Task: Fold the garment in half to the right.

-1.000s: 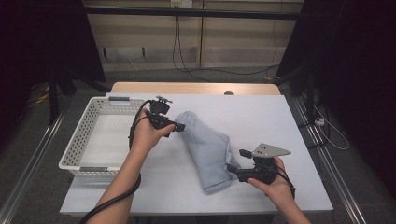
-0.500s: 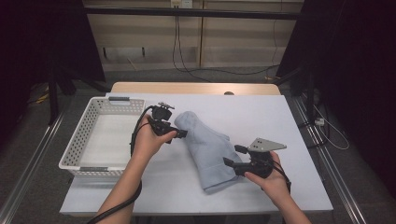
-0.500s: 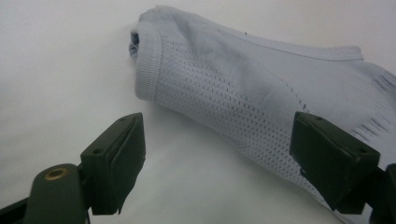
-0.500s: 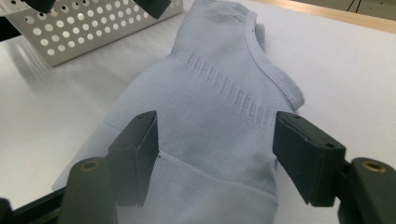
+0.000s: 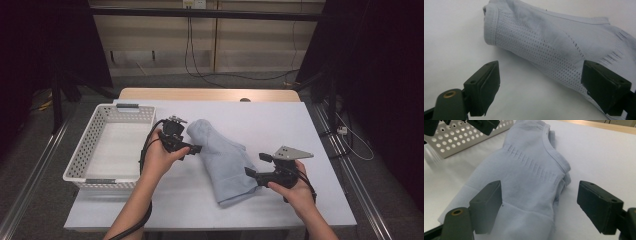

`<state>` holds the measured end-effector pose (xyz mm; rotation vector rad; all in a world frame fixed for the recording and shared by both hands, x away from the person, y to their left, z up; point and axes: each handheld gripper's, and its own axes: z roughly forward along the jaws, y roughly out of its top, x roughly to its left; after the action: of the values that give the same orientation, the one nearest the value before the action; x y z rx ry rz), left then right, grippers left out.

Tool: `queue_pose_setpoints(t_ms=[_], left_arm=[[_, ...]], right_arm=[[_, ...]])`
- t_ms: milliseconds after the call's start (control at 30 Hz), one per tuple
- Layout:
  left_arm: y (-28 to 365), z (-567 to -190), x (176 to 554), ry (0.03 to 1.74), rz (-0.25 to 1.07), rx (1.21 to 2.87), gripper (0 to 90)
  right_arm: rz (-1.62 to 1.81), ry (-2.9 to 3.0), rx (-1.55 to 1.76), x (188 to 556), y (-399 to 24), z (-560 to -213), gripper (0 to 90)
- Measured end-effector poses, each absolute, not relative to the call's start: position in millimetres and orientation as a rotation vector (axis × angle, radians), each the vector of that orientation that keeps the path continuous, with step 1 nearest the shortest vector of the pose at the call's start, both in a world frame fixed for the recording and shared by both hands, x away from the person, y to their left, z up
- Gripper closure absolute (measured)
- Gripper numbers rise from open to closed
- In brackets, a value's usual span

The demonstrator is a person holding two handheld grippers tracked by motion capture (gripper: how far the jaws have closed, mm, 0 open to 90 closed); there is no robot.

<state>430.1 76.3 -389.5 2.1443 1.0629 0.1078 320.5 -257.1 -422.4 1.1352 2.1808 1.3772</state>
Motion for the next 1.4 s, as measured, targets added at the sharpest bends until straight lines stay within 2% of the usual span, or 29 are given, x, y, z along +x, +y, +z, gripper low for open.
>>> queue_pose_setpoints(t_ms=[300, 533, 933, 1400], left_arm=[[74, -394, 418, 1.019, 0.149, 2.142, 13.4], [69, -399, 412, 1.003, 0.122, 2.151, 11.9], [62, -405, 402, 1.002, 0.06, 2.143, 10.1], [47, -409, 395, 1.005, 0.06, 2.154, 10.0]], right_arm=[[1.361, 2.165, 1.17, 320, -269, -428, 15.1], [1.372, 2.175, 1.16, 319, -275, -430, 10.2], [1.353, 2.155, 1.162, 311, -282, -431, 10.0], [1.325, 2.161, 1.158, 307, -281, -432, 10.0]])
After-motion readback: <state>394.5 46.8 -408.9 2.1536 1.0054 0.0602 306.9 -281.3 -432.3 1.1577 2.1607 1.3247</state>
